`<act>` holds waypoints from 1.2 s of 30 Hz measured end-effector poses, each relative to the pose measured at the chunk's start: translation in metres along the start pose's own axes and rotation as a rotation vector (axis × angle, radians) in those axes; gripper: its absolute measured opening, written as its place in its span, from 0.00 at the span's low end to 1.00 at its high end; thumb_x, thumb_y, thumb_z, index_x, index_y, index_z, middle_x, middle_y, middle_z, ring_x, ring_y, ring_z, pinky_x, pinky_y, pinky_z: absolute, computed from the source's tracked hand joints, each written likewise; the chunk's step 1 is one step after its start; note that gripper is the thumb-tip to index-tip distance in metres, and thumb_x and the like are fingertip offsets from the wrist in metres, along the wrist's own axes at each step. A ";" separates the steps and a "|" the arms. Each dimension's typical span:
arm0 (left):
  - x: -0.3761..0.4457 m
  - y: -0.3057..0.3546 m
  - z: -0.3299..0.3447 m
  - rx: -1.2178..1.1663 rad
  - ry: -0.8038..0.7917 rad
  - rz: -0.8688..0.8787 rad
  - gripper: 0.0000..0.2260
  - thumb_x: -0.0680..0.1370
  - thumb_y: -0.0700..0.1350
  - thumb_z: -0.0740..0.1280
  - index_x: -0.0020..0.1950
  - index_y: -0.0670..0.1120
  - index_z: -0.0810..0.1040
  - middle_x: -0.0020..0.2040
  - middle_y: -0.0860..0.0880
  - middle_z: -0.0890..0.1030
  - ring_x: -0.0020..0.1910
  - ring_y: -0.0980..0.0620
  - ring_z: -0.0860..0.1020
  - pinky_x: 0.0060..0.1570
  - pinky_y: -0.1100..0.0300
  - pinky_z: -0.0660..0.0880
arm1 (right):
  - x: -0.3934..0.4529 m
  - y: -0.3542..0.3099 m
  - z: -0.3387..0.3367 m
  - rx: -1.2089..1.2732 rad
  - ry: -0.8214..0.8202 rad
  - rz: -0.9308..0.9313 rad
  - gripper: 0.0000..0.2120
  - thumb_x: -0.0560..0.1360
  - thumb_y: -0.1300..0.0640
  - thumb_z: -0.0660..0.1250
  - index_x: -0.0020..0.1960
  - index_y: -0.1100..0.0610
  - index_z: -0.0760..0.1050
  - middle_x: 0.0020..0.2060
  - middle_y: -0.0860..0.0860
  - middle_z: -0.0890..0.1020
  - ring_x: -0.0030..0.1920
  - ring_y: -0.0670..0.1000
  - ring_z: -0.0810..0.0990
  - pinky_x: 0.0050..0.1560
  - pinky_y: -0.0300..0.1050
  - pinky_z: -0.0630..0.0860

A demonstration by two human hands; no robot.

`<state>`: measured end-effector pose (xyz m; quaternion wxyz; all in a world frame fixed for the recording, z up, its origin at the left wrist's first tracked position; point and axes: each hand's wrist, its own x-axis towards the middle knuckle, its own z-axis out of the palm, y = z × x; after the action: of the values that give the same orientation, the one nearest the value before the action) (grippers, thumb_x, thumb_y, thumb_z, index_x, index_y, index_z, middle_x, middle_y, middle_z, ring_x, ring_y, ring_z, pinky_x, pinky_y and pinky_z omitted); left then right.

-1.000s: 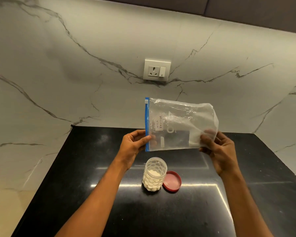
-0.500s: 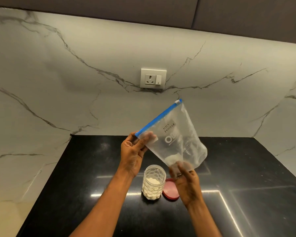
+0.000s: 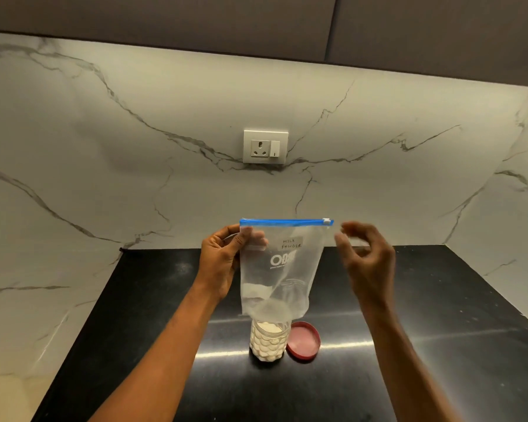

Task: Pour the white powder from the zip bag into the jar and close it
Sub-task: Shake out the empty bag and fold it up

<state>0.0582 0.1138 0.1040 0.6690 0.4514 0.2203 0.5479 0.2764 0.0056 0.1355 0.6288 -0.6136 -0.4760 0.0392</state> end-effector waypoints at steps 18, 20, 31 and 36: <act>-0.008 0.037 -0.008 -0.023 -0.013 0.106 0.07 0.79 0.43 0.67 0.53 0.43 0.83 0.47 0.40 0.86 0.46 0.41 0.86 0.49 0.50 0.83 | 0.078 -0.053 0.017 -0.114 -0.821 0.002 0.15 0.71 0.55 0.76 0.56 0.59 0.82 0.49 0.53 0.86 0.48 0.49 0.85 0.51 0.45 0.83; -0.007 0.038 -0.012 -0.047 0.006 0.108 0.07 0.80 0.42 0.67 0.53 0.43 0.84 0.47 0.40 0.87 0.46 0.42 0.86 0.49 0.50 0.83 | 0.070 -0.038 0.012 -0.001 -0.792 0.096 0.13 0.72 0.58 0.75 0.55 0.62 0.82 0.48 0.56 0.86 0.49 0.55 0.85 0.53 0.53 0.82; 0.013 0.063 -0.015 0.555 0.284 0.409 0.09 0.78 0.39 0.71 0.58 0.43 0.81 0.54 0.44 0.84 0.54 0.49 0.83 0.56 0.54 0.81 | 0.030 -0.014 0.026 0.445 -0.463 0.217 0.06 0.77 0.59 0.69 0.45 0.60 0.83 0.43 0.55 0.86 0.47 0.56 0.86 0.46 0.45 0.83; 0.026 0.098 0.045 1.165 -0.093 0.678 0.10 0.77 0.44 0.72 0.58 0.46 0.83 0.57 0.49 0.85 0.55 0.60 0.78 0.58 0.71 0.73 | 0.029 -0.015 0.031 0.444 -0.467 0.139 0.07 0.76 0.59 0.69 0.46 0.63 0.82 0.40 0.54 0.86 0.44 0.53 0.86 0.44 0.42 0.82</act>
<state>0.0496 0.1210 0.2143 0.1160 0.8056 0.2971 0.4994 0.2642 0.0432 0.1574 0.6169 -0.4669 -0.5442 0.3243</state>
